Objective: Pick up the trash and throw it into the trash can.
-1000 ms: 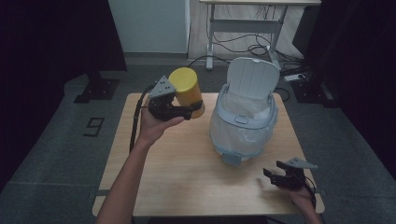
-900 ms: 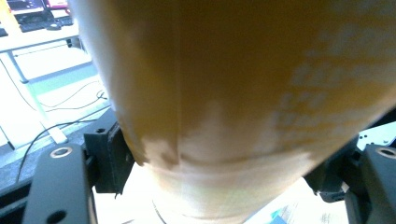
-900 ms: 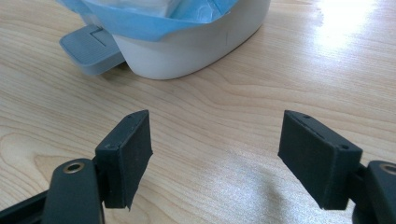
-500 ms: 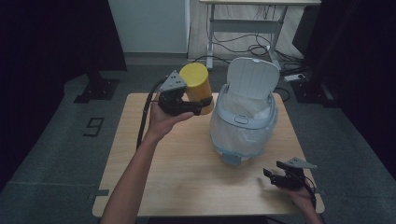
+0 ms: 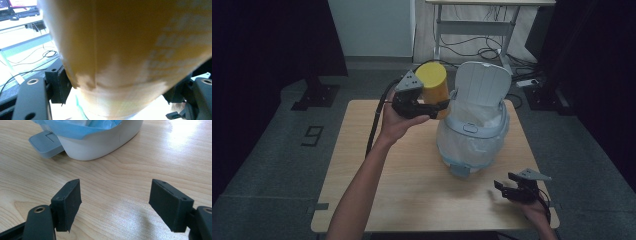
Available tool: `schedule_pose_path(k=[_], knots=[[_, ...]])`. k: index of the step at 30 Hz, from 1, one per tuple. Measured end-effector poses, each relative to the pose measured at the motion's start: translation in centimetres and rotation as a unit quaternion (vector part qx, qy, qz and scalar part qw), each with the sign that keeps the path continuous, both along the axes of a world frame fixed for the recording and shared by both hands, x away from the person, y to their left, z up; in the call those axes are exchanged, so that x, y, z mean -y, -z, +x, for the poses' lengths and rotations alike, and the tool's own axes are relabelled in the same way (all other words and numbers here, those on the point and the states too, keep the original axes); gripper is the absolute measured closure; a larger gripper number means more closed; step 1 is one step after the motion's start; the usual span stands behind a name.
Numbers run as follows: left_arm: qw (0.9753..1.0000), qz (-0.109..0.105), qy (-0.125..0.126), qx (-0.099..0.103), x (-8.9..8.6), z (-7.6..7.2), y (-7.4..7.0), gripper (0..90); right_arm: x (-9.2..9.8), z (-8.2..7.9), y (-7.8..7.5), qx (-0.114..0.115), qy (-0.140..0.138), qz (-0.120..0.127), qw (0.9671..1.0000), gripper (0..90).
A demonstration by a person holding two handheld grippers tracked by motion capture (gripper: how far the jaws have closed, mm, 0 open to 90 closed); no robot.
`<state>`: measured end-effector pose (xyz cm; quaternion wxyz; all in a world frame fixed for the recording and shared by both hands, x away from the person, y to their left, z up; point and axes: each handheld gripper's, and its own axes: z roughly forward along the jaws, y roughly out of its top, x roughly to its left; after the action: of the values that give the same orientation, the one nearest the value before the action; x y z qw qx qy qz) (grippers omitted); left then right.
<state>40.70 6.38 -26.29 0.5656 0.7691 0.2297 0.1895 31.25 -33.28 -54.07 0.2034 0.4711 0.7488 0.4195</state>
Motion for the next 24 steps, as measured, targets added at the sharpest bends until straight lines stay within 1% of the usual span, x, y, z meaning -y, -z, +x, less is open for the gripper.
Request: schedule_pose_path(k=[14, 24], knots=[[0.9999, 0.005, 0.007, -0.009, 1.5, 1.0, 0.4, 23.8, 0.0, 0.1, 0.1, -0.001, 0.000, -0.003, 1.0000, 24.8], [0.9998, 0.007, 0.014, -0.009, 3.1, 1.6, 0.0, 23.8, 0.0, 0.1, 0.2, -0.004, -0.001, -0.006, 1.0000, 24.8]])
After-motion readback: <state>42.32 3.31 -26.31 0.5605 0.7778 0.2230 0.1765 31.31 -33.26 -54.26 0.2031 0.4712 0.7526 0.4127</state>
